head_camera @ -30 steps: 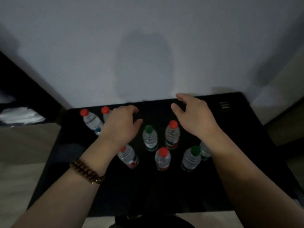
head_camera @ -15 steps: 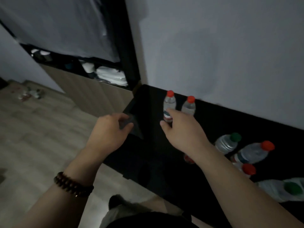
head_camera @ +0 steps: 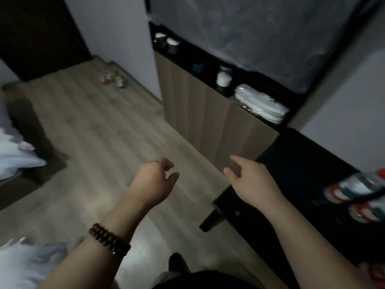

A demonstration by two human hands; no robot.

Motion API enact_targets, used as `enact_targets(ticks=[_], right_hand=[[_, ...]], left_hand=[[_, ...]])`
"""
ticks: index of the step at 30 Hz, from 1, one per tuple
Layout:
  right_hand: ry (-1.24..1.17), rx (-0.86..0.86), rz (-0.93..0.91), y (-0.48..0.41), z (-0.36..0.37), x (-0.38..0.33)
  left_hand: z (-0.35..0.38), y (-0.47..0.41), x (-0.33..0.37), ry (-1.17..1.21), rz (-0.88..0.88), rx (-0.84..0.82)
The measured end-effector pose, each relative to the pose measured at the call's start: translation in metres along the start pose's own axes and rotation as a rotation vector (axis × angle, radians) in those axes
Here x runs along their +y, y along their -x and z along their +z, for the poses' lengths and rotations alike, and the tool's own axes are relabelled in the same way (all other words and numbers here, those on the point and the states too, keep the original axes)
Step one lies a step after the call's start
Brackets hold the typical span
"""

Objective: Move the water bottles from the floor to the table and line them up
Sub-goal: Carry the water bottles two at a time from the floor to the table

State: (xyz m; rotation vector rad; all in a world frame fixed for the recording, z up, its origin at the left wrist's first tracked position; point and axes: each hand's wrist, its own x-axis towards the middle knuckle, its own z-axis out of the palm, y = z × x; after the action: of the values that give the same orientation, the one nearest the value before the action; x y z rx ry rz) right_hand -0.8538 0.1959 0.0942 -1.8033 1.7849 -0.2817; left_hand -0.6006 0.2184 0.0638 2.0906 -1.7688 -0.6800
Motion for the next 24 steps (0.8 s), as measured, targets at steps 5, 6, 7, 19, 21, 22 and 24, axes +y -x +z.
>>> enact_targets(ticks=[5, 6, 7, 19, 21, 22, 24], right_hand=[[0.056, -0.065, -0.113, -0.054, 0.049, -0.093], [0.067, -0.075, -0.131, -0.067, 0.058, -0.110], [0.073, -0.086, -0.145, -0.079, 0.066, -0.127], [0.023, -0.182, -0.309, -0.297, 0.199, -0.314], [-0.027, -0.219, -0.296, -0.342, 0.216, -0.350], [-0.041, -0.238, -0.291, -0.363, 0.223, -0.369], [-0.042, -0.249, -0.301, -0.401, 0.233, -0.411]], left_hand=[[-0.062, -0.021, -0.087, 0.049, -0.166, 0.088], [-0.072, -0.027, -0.101, 0.057, -0.188, 0.100], [-0.082, -0.032, -0.114, 0.067, -0.208, 0.111], [-0.194, -0.188, -0.275, 0.019, -0.303, 0.178], [-0.219, -0.229, -0.301, 0.010, -0.310, 0.143], [-0.233, -0.250, -0.313, 0.009, -0.311, 0.117], [-0.264, -0.294, -0.336, 0.005, -0.312, 0.081]])
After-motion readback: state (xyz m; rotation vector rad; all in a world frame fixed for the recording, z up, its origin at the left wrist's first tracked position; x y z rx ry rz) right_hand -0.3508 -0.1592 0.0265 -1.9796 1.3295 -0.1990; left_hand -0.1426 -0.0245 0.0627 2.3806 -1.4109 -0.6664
